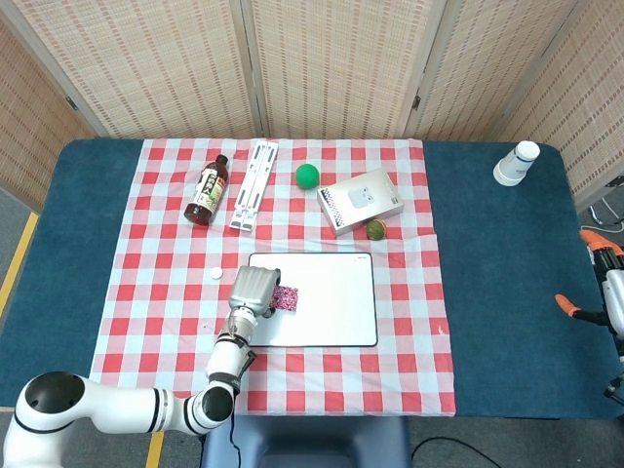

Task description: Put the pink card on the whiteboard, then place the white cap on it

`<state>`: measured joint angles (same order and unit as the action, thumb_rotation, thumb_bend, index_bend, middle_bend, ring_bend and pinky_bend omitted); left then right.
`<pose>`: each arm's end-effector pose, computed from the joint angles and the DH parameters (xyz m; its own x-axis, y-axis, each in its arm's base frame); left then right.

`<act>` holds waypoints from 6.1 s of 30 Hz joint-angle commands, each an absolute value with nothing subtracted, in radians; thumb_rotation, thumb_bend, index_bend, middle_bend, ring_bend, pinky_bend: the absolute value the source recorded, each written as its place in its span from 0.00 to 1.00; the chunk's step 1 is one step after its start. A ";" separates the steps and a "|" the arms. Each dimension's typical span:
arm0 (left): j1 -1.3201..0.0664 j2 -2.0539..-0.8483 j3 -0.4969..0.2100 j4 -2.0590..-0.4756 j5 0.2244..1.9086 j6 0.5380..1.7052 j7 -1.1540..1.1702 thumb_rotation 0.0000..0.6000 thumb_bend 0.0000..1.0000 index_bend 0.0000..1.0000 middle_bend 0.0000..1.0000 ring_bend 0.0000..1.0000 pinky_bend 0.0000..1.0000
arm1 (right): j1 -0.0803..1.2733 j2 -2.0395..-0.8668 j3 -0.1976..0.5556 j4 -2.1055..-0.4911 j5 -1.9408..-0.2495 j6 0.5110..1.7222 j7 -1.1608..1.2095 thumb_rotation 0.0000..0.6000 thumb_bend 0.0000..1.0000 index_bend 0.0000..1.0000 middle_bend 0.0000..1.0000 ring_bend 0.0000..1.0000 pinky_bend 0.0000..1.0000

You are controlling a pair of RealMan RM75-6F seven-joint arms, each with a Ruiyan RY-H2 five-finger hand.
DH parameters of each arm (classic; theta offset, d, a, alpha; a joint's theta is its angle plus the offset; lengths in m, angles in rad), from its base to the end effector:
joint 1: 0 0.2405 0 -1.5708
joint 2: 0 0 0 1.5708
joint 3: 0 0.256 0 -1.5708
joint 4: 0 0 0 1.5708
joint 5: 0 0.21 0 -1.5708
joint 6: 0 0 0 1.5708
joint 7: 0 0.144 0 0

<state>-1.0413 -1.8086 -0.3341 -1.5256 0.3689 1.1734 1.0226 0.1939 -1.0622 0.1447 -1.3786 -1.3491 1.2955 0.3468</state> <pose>-0.0524 0.3477 -0.0751 0.5561 0.3666 0.7459 0.8304 -0.2076 -0.5171 -0.3570 -0.2415 0.2136 0.2956 0.0234 0.9550 -0.9520 0.0905 0.2925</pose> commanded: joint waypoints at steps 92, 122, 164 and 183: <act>-0.819 -1.631 -0.283 -1.296 0.547 1.006 0.546 1.00 0.24 0.43 0.99 1.00 1.00 | 0.253 -1.104 0.094 -1.390 -1.414 1.212 0.253 1.00 0.15 0.02 0.07 0.00 0.26; -0.827 -1.672 -0.244 -1.179 0.672 0.885 0.468 1.00 0.25 0.42 0.99 1.00 1.00 | 0.255 -1.104 0.093 -1.390 -1.404 1.205 0.246 1.00 0.15 0.02 0.07 0.00 0.26; -0.859 -1.708 -0.255 -1.097 0.597 0.817 0.493 1.00 0.33 0.48 1.00 1.00 1.00 | 0.260 -1.110 0.100 -1.381 -1.385 1.192 0.238 1.00 0.15 0.02 0.07 0.00 0.26; -0.861 -1.668 -0.269 -1.186 0.601 0.858 0.490 1.00 0.34 0.50 1.00 1.00 1.00 | 0.263 -1.111 0.100 -1.378 -1.383 1.184 0.238 1.00 0.15 0.02 0.07 0.00 0.26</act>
